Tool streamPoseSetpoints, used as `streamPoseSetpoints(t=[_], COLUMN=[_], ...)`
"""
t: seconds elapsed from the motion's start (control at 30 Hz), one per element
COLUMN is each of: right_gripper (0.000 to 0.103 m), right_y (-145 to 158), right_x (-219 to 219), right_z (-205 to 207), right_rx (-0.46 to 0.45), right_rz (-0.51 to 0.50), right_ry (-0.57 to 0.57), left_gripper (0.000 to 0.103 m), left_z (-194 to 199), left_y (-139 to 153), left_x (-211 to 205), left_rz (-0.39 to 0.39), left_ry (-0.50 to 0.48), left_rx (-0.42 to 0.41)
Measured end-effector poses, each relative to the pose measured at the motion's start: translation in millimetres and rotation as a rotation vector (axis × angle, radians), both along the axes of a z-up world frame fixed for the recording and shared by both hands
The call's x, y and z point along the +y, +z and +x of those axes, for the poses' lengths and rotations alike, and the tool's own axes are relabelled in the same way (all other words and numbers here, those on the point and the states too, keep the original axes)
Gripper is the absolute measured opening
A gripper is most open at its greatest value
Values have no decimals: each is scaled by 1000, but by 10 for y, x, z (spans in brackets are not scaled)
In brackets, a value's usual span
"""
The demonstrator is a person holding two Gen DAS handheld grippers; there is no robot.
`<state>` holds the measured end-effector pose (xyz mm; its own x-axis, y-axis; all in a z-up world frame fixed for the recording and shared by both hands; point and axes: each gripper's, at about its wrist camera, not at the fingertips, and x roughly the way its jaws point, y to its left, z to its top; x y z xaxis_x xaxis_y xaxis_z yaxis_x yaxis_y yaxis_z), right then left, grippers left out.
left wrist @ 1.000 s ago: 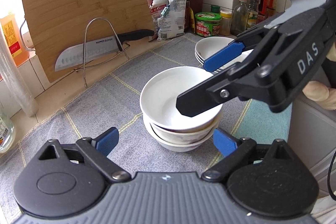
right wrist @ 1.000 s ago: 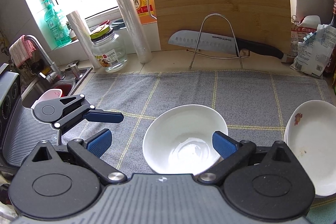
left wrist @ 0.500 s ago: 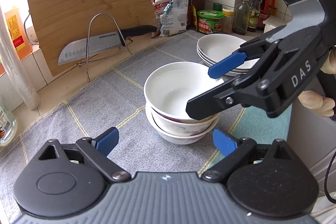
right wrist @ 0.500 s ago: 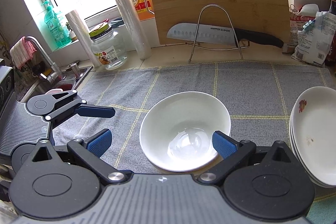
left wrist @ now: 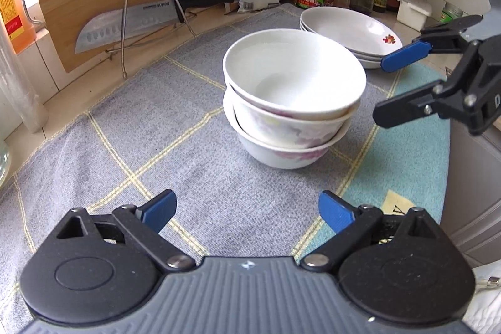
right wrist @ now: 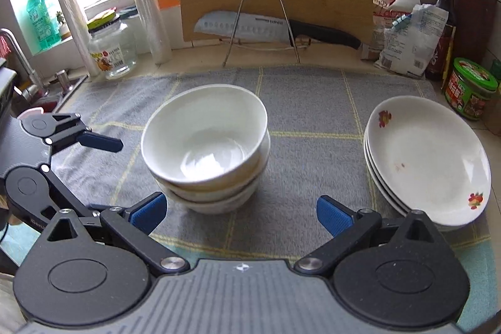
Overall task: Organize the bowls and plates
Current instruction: 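Withdraw the right tool from the three stacked bowls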
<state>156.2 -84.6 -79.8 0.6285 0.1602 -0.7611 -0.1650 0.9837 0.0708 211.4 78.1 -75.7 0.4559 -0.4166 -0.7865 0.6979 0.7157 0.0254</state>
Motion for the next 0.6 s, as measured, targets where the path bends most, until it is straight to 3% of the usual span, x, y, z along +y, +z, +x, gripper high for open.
streamPoseSetpoints(t=[0.13,0.3,0.6], right_gripper=[103,103,103], right_y=[-327,-495,-594], right_x=[99,203,74], right_z=[26,82,125], right_rx=[42,51,63], right_rz=[-98,-165,-138], right_ry=[35,120,222], left_gripper=[97,97,97], left_z=[11,35,72], left_y=[-100,-199,-283], left_x=[-52,-118,-219], left_rz=[10,17,26], left_ry=[-1,2,91], left_rx=[11,39,55])
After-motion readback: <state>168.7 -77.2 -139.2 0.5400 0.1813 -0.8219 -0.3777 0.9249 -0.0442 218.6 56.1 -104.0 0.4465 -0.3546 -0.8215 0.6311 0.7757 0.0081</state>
